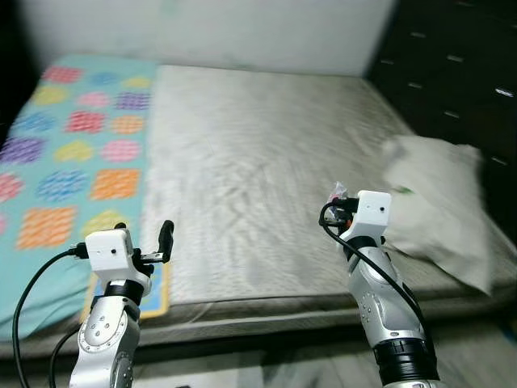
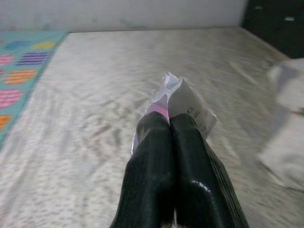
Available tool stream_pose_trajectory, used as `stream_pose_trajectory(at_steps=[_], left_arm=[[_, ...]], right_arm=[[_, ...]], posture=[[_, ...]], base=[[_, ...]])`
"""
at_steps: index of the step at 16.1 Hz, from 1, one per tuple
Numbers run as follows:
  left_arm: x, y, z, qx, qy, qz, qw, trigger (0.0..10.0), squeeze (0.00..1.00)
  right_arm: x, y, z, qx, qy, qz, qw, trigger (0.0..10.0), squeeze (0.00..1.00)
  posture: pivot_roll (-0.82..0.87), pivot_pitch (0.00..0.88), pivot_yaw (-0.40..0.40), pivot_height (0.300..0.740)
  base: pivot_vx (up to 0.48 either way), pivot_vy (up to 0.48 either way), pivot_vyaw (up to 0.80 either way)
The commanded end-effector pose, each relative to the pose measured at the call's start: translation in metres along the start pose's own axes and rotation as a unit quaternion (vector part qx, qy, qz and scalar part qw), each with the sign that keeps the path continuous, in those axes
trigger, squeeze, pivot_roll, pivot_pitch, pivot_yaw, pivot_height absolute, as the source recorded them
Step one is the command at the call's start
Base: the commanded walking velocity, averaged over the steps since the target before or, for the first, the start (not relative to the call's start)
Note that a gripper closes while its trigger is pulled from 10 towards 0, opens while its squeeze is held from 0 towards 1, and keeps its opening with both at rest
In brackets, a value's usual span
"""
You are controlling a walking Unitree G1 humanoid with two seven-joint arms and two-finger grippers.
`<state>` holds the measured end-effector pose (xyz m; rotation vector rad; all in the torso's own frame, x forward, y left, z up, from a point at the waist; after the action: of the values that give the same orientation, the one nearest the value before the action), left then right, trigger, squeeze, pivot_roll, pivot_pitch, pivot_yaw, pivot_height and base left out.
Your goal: Clean up the room
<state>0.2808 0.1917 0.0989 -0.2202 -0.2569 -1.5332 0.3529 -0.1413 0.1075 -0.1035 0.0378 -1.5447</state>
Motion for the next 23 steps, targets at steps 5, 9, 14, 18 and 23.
stream_pose_trajectory(at_steps=[5, 9, 14, 18, 23], left_arm=[[0.0043, -0.0011, 0.0031, 0.007, -0.001, -0.013, 1.0, 10.0, 0.0], [0.0044, -0.0015, 0.0031, 0.006, -0.003, -0.014, 1.0, 10.0, 0.0], [0.0031, -0.0009, 0.0014, 0.001, -0.003, -0.009, 1.0, 10.0, 0.0], [-0.0001, -0.0004, 0.0008, -0.002, -0.005, 0.0, 1.0, 10.0, 0.0], [0.0014, 0.0002, 0.0005, -0.002, -0.01, -0.004, 1.0, 10.0, 0.0]], right_arm=[[-0.001, 0.0006, 0.0028, 0.006, 0.004, 0.007, 1.0, 10.0, 0.0], [0.0, 0.0, 0.001, 0.003, 0.001, 0.002, 1.0, 10.0, 0.0], [0.0011, -0.0005, -0.0011, 0.0, -0.001, -0.001, 1.0, 10.0, 0.0], [0.0022, -0.0007, -0.0016, 0.001, -0.002, -0.004, 1.0, 10.0, 0.0], [0.0022, -0.0005, -0.0004, 0.004, -0.008, -0.002, 1.0, 10.0, 0.0]], posture=[[-0.02, 0.083, -0.105, 0.74], [-0.02, 0.085, -0.105, 0.74], [-0.02, 0.09, -0.104, 0.74], [-0.02, 0.09, -0.102, 0.74], [-0.02, 0.09, -0.103, 0.74]], base=[[0.23, 0.0, 0.09], [0.294, 0.0, 0.0], [0.172, 0.0, 0.0], [0.0, 0.0, 0.0], [0.0, 0.229, 0.0]])
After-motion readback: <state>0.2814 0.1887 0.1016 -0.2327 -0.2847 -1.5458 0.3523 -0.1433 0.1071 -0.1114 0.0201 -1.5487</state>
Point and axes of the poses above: a point about 5 cm out from each wrist's last joint towards the gripper, its own y axis pointing out of the wrist towards the gripper, its own z axis along the axis of the wrist's last joint, x = y × z, the point moved 3 cm from there along y, pointing out of the wrist towards the gripper, and after that the axes turned 10 degrees about -y, right-handed, at the moved point
